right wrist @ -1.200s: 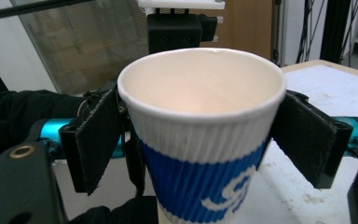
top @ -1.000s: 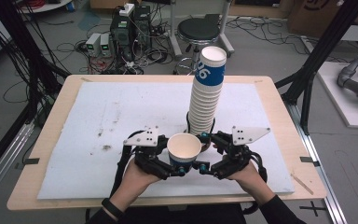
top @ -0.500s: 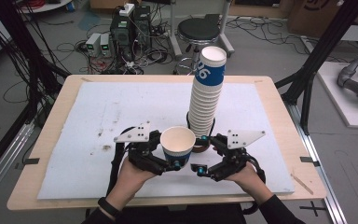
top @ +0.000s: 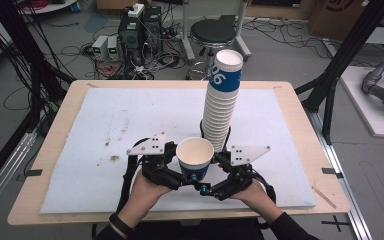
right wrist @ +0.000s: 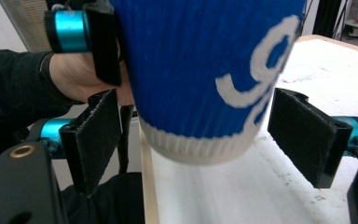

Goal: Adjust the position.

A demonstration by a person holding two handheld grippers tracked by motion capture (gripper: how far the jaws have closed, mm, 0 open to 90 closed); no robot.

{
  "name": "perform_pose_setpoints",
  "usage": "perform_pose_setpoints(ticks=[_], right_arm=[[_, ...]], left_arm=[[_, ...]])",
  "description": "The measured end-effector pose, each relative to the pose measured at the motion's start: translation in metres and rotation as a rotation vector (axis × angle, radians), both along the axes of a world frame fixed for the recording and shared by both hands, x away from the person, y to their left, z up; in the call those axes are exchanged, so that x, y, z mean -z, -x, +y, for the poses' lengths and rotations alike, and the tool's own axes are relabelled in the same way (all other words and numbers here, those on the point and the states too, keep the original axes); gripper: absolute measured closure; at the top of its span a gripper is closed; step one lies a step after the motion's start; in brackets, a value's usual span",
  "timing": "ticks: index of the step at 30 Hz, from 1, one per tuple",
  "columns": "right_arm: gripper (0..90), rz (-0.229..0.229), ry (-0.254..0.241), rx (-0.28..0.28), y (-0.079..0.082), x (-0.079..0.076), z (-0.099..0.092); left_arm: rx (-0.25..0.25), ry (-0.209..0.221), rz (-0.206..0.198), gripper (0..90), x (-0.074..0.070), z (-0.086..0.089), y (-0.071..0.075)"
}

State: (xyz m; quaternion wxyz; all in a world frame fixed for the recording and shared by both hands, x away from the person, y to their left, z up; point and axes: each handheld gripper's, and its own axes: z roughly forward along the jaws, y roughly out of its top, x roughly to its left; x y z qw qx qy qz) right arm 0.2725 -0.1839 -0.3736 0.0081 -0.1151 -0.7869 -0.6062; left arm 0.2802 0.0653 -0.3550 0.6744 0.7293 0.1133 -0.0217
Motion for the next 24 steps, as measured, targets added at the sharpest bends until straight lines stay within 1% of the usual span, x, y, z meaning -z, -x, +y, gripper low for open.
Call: perform_pose_setpoints(ticks=[5, 6, 8, 12, 14, 18, 19, 24], right_arm=[[19.7, -0.001, -0.002, 0.010, 0.0004, 0.0020, 0.0028], [28.2, -0.002, 0.004, 0.012, 0.0003, 0.0030, 0.0031], [29.3, -0.010, -0.004, 0.013, 0.0007, 0.0037, 0.0028], [30.5, -0.011, -0.001, 0.008, 0.0001, 0.0046, 0.0026], [30.5, -0.013, -0.001, 0.006, -0.0002, 0.0047, 0.0027], [30.6, -0.021, -0.001, 0.003, 0.0004, 0.0048, 0.0029], [30.6, -0.022, 0.008, 0.003, 0.0003, 0.0055, 0.0035], [30.6, -0.015, 0.017, -0.001, 0.0007, 0.0074, 0.0047]], left_arm=[[0.004, -0.001, 0.002, 25.0, 0.0009, -0.0034, 0.0010], [0.007, -0.004, 0.000, 25.0, 0.0011, -0.0039, 0.0008], [0.007, -0.004, 0.001, 25.0, 0.0018, -0.0049, 0.0010], [0.006, -0.007, 0.002, 24.4, 0.0018, -0.0052, 0.0013], [0.002, -0.012, -0.005, 23.8, 0.0017, -0.0055, 0.0019], [0.003, -0.001, -0.007, 20.9, -0.0004, -0.0053, 0.0032], [-0.004, -0.001, -0.007, 18.9, -0.0023, -0.0048, 0.0037], [-0.012, 0.008, -0.013, 18.5, -0.0066, -0.0015, 0.0042]])
